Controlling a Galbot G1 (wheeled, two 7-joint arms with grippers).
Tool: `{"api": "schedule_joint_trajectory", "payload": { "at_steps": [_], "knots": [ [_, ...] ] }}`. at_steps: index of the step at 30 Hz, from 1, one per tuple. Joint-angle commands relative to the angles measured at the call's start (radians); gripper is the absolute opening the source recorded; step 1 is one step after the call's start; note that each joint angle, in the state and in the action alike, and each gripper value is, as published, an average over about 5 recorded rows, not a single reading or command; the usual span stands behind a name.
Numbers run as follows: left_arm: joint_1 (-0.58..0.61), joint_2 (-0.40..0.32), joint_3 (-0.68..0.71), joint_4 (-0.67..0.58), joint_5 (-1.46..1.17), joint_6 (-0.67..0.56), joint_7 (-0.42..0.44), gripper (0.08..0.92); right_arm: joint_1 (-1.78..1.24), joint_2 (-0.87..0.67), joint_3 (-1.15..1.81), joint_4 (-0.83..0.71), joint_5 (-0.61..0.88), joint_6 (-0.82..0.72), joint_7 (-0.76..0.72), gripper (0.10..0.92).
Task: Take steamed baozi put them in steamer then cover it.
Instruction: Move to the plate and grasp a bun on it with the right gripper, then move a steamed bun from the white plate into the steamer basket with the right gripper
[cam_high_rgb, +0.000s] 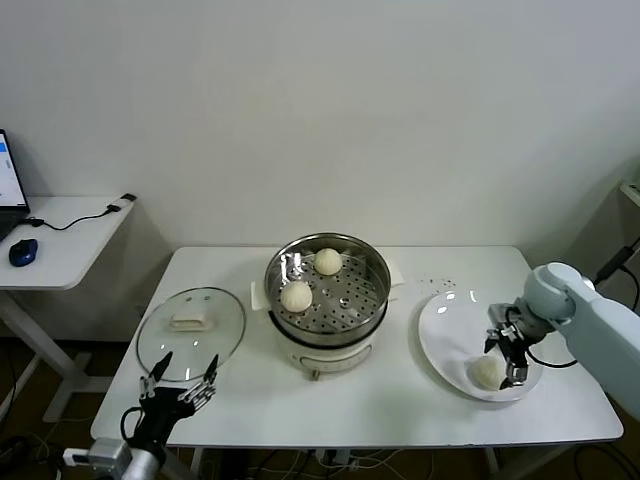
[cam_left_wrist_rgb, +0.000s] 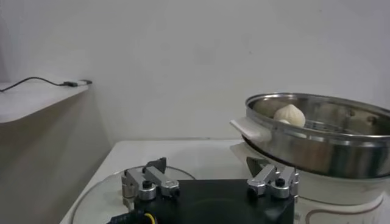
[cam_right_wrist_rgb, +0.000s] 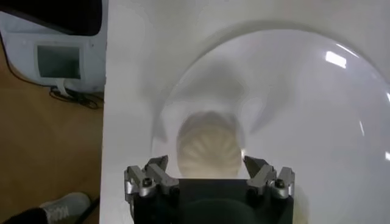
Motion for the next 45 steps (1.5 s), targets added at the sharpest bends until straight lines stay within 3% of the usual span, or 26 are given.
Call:
{"api": "schedule_joint_trajectory", "payload": {
  "at_steps": [1, 25, 36, 41, 45],
  "knots": [
    [0.0, 0.002, 0.0, 0.002, -0.002, -0.001, 0.0, 0.823, -0.02, 0.013, 0.011, -0.017, -0.019, 0.005, 0.017, 0.823],
    [-0.01, -0.001, 0.003, 0.007, -0.003, -0.002, -0.003, 0.823, -0.03, 0.037, 0.023, -0.038, -0.037, -0.002, 0.054, 0.82],
    [-0.018, -0.001, 0.007, 0.012, -0.001, -0.003, -0.004, 0.823, -0.012, 0.024, 0.021, -0.041, -0.024, -0.005, 0.046, 0.614],
    [-0.024, -0.002, 0.009, 0.009, 0.005, -0.005, -0.006, 0.823, 0.13, -0.002, -0.054, -0.035, 0.045, -0.019, 0.031, 0.603],
    [-0.03, -0.008, 0.011, 0.017, 0.044, -0.015, -0.012, 0.823, 0.409, 0.006, -0.228, -0.063, 0.138, -0.027, 0.012, 0.602]
  ]
}}
